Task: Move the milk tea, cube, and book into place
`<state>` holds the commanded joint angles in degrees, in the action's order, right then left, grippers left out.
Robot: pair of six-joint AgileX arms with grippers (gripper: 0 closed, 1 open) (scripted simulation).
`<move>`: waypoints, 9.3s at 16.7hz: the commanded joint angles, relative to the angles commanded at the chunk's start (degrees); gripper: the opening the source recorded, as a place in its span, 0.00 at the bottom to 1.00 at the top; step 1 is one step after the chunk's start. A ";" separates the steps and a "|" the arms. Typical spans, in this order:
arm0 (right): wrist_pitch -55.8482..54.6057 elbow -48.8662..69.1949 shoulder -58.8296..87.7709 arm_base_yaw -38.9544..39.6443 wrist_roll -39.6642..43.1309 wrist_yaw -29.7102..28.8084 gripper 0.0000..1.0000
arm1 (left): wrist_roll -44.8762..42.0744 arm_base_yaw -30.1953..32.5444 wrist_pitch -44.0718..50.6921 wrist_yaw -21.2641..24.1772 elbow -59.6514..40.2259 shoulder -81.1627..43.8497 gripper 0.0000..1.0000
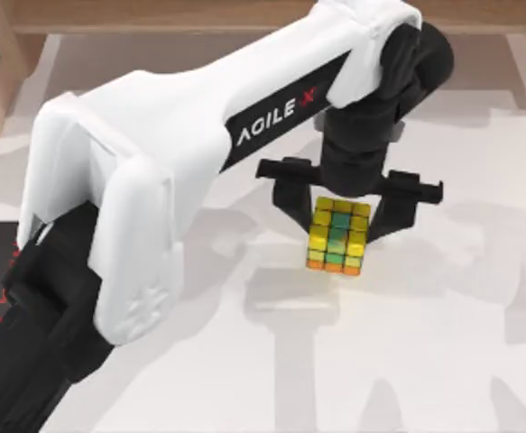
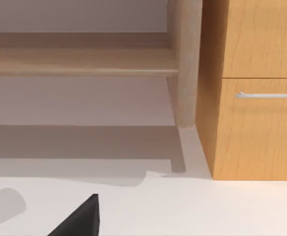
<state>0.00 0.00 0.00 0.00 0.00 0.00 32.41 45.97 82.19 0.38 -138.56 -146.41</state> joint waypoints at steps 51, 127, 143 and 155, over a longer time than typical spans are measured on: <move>0.00 0.00 0.00 0.00 0.00 0.00 1.00 | -33.21 -32.28 -84.62 -11.78 29.42 34.93 0.15; 0.00 0.00 0.00 0.00 0.00 0.00 1.00 | -32.21 -68.17 -112.48 24.20 47.34 24.27 0.40; 0.00 0.00 0.00 0.00 0.00 0.00 1.00 | -32.30 -68.47 -112.21 24.30 47.83 25.17 0.00; 0.00 0.00 0.00 0.00 0.00 0.00 1.00 | -34.50 -67.65 -112.99 21.88 48.62 29.20 0.00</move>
<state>0.00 0.00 0.00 0.00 0.00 0.00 -2.09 -21.68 -30.80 22.26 -89.94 -117.21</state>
